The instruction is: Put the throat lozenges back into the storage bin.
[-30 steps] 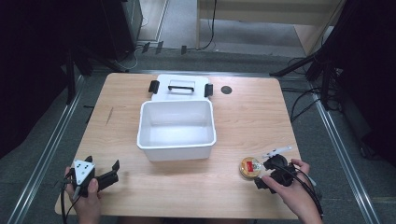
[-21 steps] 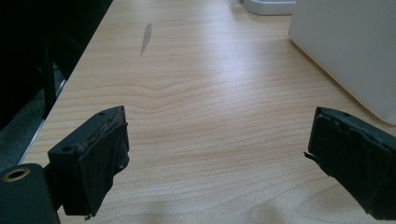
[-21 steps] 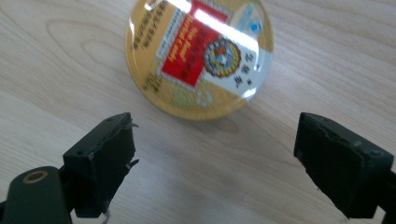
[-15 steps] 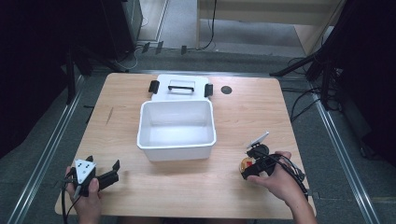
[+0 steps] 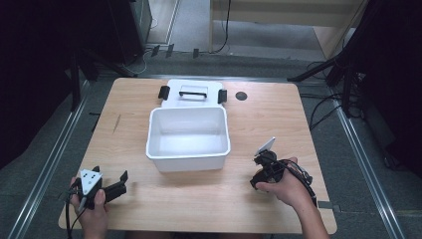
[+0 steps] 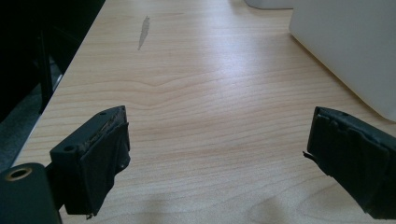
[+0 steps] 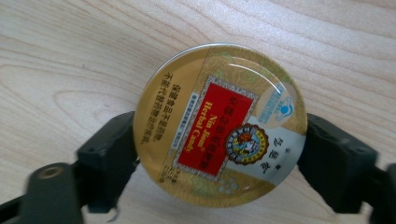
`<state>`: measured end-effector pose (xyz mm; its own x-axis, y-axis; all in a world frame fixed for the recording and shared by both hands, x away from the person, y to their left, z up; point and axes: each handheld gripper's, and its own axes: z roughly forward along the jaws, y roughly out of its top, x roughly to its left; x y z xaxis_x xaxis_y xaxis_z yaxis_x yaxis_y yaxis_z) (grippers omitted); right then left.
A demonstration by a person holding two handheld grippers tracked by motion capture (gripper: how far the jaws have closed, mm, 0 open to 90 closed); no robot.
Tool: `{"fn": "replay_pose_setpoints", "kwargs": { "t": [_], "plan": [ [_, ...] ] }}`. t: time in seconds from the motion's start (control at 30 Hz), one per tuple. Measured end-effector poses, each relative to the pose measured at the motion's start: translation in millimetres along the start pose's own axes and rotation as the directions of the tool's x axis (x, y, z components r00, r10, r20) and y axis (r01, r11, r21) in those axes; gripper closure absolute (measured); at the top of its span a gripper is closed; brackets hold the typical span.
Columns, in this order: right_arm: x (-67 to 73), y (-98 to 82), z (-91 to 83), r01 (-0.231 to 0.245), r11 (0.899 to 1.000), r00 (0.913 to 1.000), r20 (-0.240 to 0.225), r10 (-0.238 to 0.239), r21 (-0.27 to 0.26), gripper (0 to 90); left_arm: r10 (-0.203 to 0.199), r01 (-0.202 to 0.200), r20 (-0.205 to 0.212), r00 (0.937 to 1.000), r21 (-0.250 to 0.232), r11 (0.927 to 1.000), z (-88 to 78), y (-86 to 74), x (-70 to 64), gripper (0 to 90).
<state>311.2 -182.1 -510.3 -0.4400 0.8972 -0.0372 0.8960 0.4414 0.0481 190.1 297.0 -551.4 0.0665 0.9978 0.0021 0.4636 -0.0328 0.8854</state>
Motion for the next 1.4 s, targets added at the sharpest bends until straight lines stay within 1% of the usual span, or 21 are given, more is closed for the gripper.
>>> {"fn": "replay_pose_setpoints", "kwargs": {
  "t": [0.07, 0.17, 0.3, 0.43, 0.67, 0.7, 0.77, 0.9, 1.1, 1.17, 1.2, 1.27, 1.4],
  "plan": [
    [0.4, 0.9, 0.4, 0.006, 1.000, 1.0000, -0.005, -0.006, -0.007, 20.0, 0.000, 0.000, 0.001, 1.0000, 0.003, 1.0000, 0.2, 0.1, 0.0, 6.2],
    [1.0, 0.9, -1.5, 0.012, 1.000, 0.9995, -0.029, -0.012, -0.009, 20.2, -0.001, 0.001, 0.000, 1.0000, 0.003, 1.0000, 0.5, 0.2, -0.1, 6.6],
    [0.8, 2.4, -8.1, 0.017, 1.000, 0.9993, -0.032, -0.018, -0.017, 20.2, 0.000, 0.000, 0.000, 1.0000, 0.008, 1.0000, 0.9, 0.4, 0.2, 6.6],
    [2.0, 5.6, -19.0, 0.030, 0.999, 0.9990, -0.033, -0.031, -0.025, 20.1, 0.003, -0.003, 0.000, 1.0000, 0.009, 1.0000, 1.0, 0.4, 0.2, 6.6],
    [4.4, 15.0, -39.3, 0.034, 0.998, 0.9985, -0.041, -0.036, -0.050, 20.2, -0.002, 0.002, 0.001, 1.0000, 0.008, 1.0000, 1.0, 0.4, 0.2, 6.6],
    [4.4, 16.1, -41.3, 0.040, 0.998, 0.9982, -0.042, -0.043, -0.055, 20.2, -0.003, 0.003, 0.003, 1.0000, 0.008, 1.0000, 0.9, 0.4, 0.4, 6.6],
    [6.2, 19.3, -47.6, 0.042, 0.997, 0.9982, -0.041, -0.044, -0.059, 20.1, -0.005, 0.005, 0.004, 1.0000, 0.006, 1.0000, 0.9, 0.3, 0.5, 6.6],
    [9.3, 25.5, -59.4, 0.065, 0.995, 0.9972, -0.032, -0.068, -0.077, 20.1, -0.006, 0.006, 0.010, 0.9999, 0.003, 1.0000, 0.4, 0.2, 1.0, 6.6],
    [16.0, 36.2, -79.7, 0.074, 0.992, 0.9963, -0.037, -0.078, -0.099, 20.1, -0.014, 0.015, 0.016, 0.9998, -0.006, 0.9999, -0.3, 0.0, 2.2, 6.6],
    [17.2, 37.5, -81.9, 0.072, 0.993, 0.9961, -0.043, -0.077, -0.098, 20.1, -0.014, 0.014, 0.017, 0.9997, -0.006, 0.9999, -0.4, -0.1, 2.3, 6.6],
    [19.4, 41.3, -87.2, 0.085, 0.990, 0.9949, -0.045, -0.090, -0.109, 20.1, -0.017, 0.017, 0.021, 0.9996, -0.008, 0.9998, -0.5, -0.1, 2.6, 6.6],
    [20.8, 44.4, -91.0, 0.090, 0.989, 0.9941, -0.051, -0.096, -0.116, 20.1, -0.021, 0.022, 0.023, 0.9995, -0.010, 0.9997, -0.6, -0.1, 2.9, 6.6],
    [25.8, 50.3, -97.6, 0.098, 0.988, 0.9933, -0.049, -0.104, -0.118, 20.1, -0.027, 0.027, 0.027, 0.9993, -0.012, 0.9996, -0.3, -0.2, 3.3, 6.6]
  ]
}}
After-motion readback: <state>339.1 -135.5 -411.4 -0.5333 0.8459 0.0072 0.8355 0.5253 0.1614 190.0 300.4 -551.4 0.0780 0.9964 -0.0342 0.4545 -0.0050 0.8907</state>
